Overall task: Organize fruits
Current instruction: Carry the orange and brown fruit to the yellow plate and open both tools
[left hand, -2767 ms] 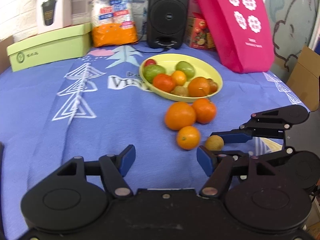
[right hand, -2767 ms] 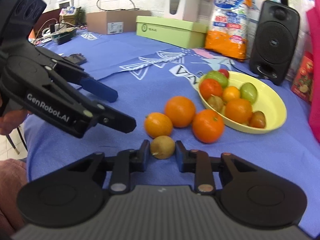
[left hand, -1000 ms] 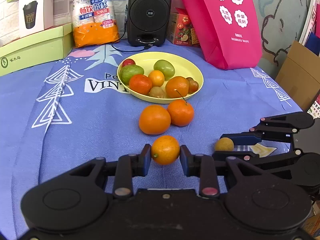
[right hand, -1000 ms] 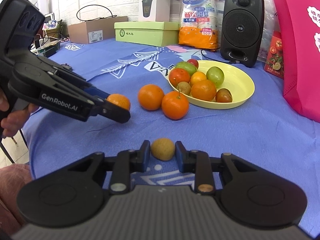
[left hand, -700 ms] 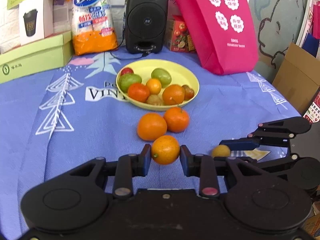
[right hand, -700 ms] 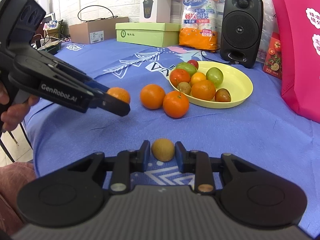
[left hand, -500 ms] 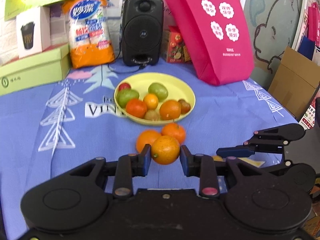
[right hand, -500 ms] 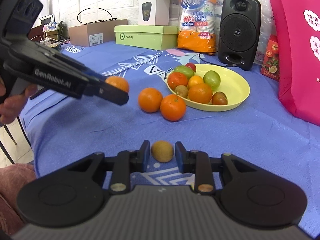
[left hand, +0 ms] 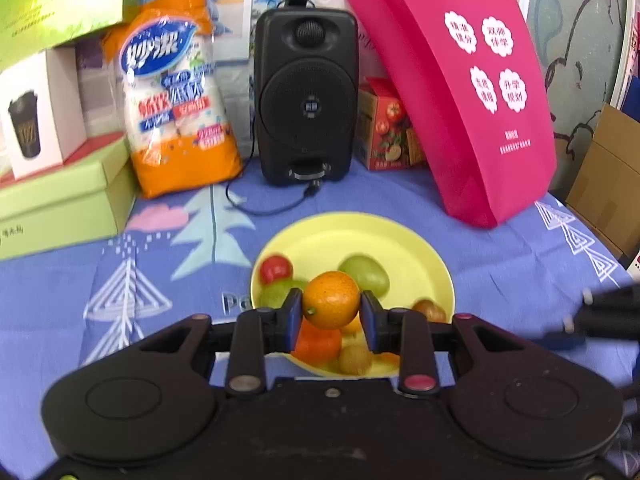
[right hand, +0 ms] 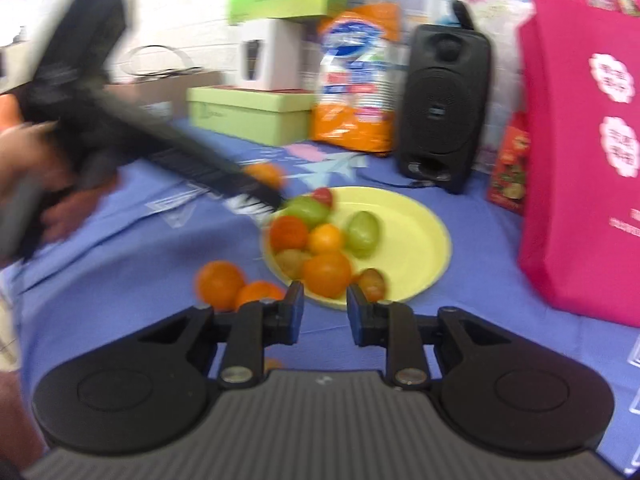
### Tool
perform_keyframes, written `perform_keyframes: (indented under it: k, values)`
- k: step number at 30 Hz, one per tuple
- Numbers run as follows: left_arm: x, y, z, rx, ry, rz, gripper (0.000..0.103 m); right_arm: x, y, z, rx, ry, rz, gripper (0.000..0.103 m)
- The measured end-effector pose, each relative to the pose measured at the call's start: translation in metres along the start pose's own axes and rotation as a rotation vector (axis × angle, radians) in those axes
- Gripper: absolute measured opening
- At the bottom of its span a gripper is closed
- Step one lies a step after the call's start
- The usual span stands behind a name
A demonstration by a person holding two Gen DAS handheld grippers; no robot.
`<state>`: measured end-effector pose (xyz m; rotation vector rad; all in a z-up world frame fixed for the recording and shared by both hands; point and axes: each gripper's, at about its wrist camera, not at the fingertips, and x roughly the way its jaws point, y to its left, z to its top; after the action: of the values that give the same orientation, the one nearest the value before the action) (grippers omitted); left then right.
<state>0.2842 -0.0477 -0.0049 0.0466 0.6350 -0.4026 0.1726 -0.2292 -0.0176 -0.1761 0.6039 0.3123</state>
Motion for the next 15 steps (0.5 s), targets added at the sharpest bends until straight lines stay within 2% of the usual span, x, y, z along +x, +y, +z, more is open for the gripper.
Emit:
perform_keyframes:
  k: [2, 6, 8, 10, 12, 15]
  values:
    - [0.002, -0.001, 0.003, 0.006, -0.012, -0.011, 0.03, 0.0, 0.006, -0.008, -0.021, 0.022, 0.001, 0.024]
    - [0.004, -0.007, 0.003, 0.022, -0.015, -0.013, 0.03, 0.011, 0.01, -0.028, 0.024, 0.059, 0.026, 0.024]
    - [0.003, -0.008, 0.002, 0.026, -0.014, -0.013, 0.03, 0.014, 0.011, -0.028, 0.058, 0.046, 0.047, 0.024]
    - [0.0, -0.008, 0.002, 0.029, -0.017, -0.016, 0.03, 0.02, 0.016, -0.025, 0.03, 0.071, 0.05, 0.024]
    - [-0.002, -0.007, 0.001, 0.027, -0.019, -0.015, 0.03, 0.021, 0.021, -0.025, 0.019, 0.088, 0.094, 0.026]
    - [-0.001, -0.005, -0.001, 0.027, -0.012, -0.008, 0.03, 0.024, 0.028, -0.032, -0.005, 0.101, 0.051, 0.031]
